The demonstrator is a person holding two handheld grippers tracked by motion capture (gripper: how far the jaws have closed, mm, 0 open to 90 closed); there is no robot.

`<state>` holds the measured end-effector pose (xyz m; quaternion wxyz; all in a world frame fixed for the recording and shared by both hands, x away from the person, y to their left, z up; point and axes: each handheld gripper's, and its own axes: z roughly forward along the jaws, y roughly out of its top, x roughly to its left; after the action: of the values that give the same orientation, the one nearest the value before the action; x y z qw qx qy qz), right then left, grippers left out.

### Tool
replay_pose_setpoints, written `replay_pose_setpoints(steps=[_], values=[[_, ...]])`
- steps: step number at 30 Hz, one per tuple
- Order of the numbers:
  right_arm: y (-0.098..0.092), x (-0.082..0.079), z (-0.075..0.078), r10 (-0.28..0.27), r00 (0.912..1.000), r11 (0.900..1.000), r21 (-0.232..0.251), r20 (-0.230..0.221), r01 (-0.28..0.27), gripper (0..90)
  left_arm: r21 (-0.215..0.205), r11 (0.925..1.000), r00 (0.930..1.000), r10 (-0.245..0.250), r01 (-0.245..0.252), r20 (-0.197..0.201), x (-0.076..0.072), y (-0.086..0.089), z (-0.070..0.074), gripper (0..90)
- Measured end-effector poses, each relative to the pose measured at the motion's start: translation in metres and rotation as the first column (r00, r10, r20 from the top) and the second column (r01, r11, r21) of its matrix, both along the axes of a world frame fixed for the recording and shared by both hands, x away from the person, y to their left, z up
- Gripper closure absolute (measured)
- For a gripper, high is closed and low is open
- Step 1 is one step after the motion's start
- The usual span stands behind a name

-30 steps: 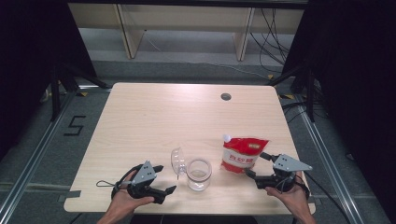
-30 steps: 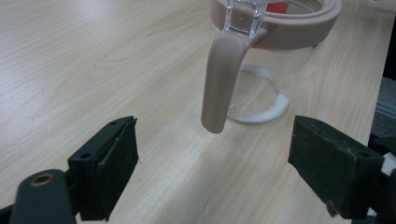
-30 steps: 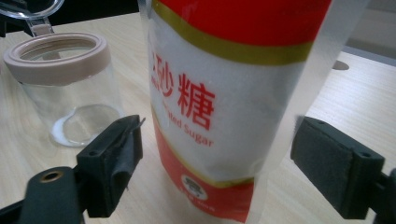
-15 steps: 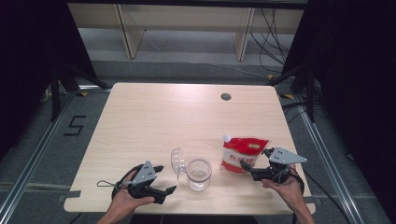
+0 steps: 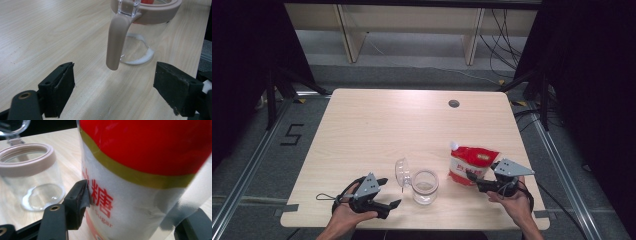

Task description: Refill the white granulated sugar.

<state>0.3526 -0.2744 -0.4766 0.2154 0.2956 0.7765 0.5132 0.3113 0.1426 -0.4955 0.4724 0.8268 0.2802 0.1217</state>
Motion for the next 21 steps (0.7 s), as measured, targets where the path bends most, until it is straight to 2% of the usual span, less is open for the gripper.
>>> replay_pose_setpoints(steps=[1,2,4,5,6,7,8,9,10,11,12,13,15,16,18,21], values=[[0.004,-0.004,0.0,-0.033,0.9989,0.999,0.019,-0.034,0.034,39.2,0.004,0.9999,0.9999,0.01,-0.01,0.005,-0.001,0.0,0.0,16.6],[0.008,-0.007,0.0,-0.076,0.9971,0.997,0.018,-0.01,0.076,39.7,0.005,0.9999,0.9999,0.009,-0.009,0.006,-0.001,0.0,0.001,16.6],[0.01,-0.009,0.0,-0.091,0.9955,0.996,0.021,-0.025,0.092,40.0,0.013,0.9998,0.9999,0.013,-0.013,0.007,0.0,0.001,0.001,16.6],[0.016,-0.014,0.0,-0.147,0.9878,0.988,0.03,-0.051,0.149,40.5,0.023,0.9997,0.9997,0.001,-0.001,0.024,0.001,0.002,0.001,16.6],[0.016,-0.014,0.0,-0.147,0.9878,0.988,0.03,-0.051,0.149,40.5,0.004,0.9999,0.9999,0.013,-0.013,0.006,0.0,0.001,0.001,16.6],[0.019,-0.015,0.0,-0.169,0.9851,0.985,0.03,-0.029,0.17,40.8,0.017,0.9999,0.9997,-0.002,0.001,0.025,0.001,0.002,0.001,16.4],[0.019,-0.015,0.0,-0.169,0.9851,0.985,0.03,-0.029,0.17,40.8,0.017,0.9999,0.9997,-0.002,0.001,0.025,0.001,0.002,0.001,16.2],[0.023,-0.019,0.0,-0.207,0.9768,0.977,0.043,-0.054,0.21,41.0,0.016,0.9999,0.9997,-0.001,0.0,0.026,0.001,0.002,0.001,16.2],[0.024,-0.018,-0.001,-0.217,0.9757,0.975,0.035,-0.032,0.218,41.1,0.017,0.9998,0.9996,0.002,-0.002,0.027,0.001,0.001,0.001,16.1],[0.03,-0.021,-0.001,-0.251,0.9672,0.967,0.038,-0.04,0.252,41.2,0.017,0.9999,0.9997,0.002,-0.002,0.026,0.001,0.001,0.001,16.1],[0.031,-0.021,-0.001,-0.258,0.9658,0.965,0.039,-0.019,0.259,41.4,0.018,0.9998,0.9997,0.002,-0.002,0.026,0.001,0.002,0.001,16.1],[0.033,-0.022,-0.002,-0.268,0.9632,0.962,0.047,-0.023,0.269,41.5,0.019,0.9998,0.9996,0.001,-0.002,0.027,0.001,0.002,0.001,16.1],[0.033,-0.023,-0.002,-0.266,0.9635,0.963,0.045,-0.031,0.267,41.6,0.016,0.9999,0.9997,0.001,-0.002,0.026,0.001,0.002,0.001,16.0],[0.035,-0.024,-0.002,-0.291,0.9563,0.955,0.048,-0.027,0.292,41.7,0.011,0.9999,0.9997,-0.003,0.003,0.023,0.002,0.002,0.001,15.9],[0.036,-0.024,-0.003,-0.302,0.9531,0.952,0.04,0.003,0.302,41.9,0.005,1.0,0.9998,0.006,-0.006,0.018,0.001,0.002,0.001,15.6],[0.036,-0.024,-0.003,-0.301,0.9536,0.953,0.044,0.005,0.3,41.9,-0.003,0.9999,0.9999,0.014,-0.014,0.005,0.0,0.001,0.001,15.5]])
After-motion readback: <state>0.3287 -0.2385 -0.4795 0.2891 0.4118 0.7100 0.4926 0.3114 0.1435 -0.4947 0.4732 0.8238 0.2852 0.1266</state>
